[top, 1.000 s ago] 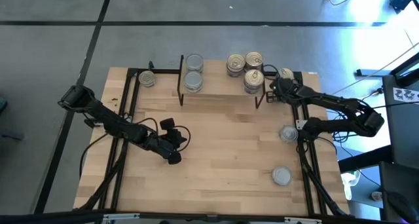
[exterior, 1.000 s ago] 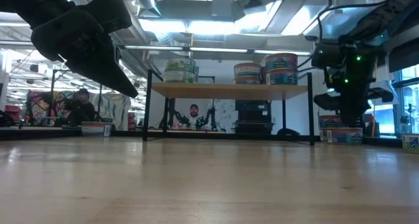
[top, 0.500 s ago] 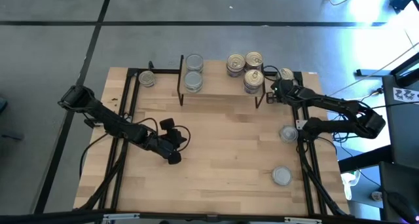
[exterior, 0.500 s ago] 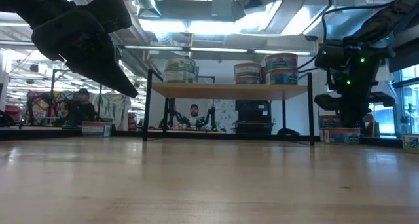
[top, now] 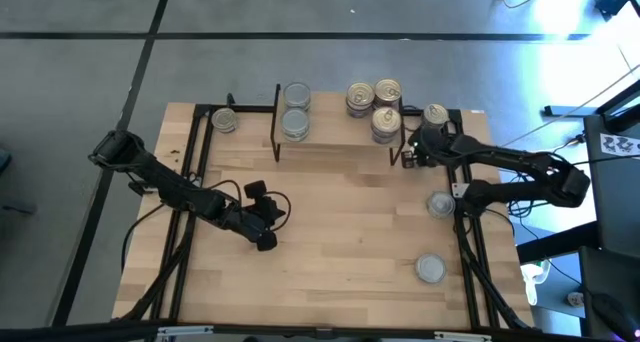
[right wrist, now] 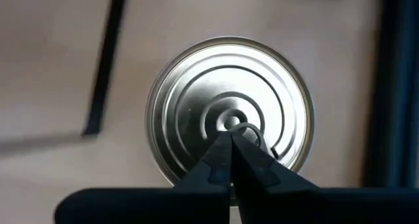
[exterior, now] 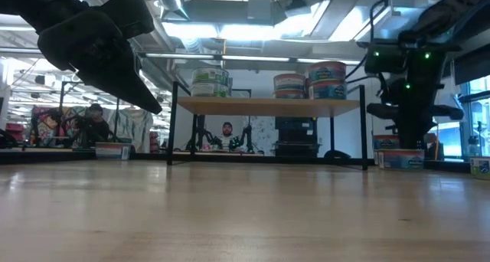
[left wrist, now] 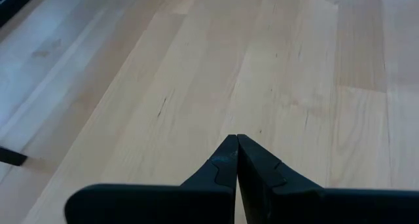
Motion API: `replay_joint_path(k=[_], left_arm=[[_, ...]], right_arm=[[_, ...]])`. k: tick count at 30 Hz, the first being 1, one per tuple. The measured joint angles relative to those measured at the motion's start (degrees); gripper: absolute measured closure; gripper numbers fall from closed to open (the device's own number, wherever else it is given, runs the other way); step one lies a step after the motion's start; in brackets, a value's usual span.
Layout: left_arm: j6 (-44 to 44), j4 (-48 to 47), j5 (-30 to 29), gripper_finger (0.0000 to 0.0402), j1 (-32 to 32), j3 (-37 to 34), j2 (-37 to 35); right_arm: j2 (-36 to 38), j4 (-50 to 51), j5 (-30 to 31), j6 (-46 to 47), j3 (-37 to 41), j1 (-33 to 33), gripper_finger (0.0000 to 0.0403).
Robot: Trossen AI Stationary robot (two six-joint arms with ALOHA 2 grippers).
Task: Stack canned seafood by type on shelf
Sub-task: Adjust the blue pink tuna cans
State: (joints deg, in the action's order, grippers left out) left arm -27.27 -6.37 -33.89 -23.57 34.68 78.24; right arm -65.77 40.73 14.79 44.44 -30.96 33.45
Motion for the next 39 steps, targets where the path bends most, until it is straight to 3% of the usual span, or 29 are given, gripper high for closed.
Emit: replay_joint_path(k=[8,15,31,39], left_arm=[[0.0,0.0,0.0,0.0396,0.0,0.0,0.0],[0.0,0.0,0.0,0.0396,0.0,0.0,0.0],[0.2,0.0,0.0,0.0396,0.0,0.0,0.0],[0.2,0.0,0.0,0.0396,0.0,0.0,0.0]], right_arm=[[-0.1,8.3,1.1,7.3,-2.7,-10.2,0.0393],[-0.1,10.5,2.2,11.6,-2.8,-15.4,0.0393],[-0.1,12.2,5.1,13.1,-2.8,-16.2,0.0393],[-0.1,18.6,7.6,16.7,-2.8,-16.2,0.0393]])
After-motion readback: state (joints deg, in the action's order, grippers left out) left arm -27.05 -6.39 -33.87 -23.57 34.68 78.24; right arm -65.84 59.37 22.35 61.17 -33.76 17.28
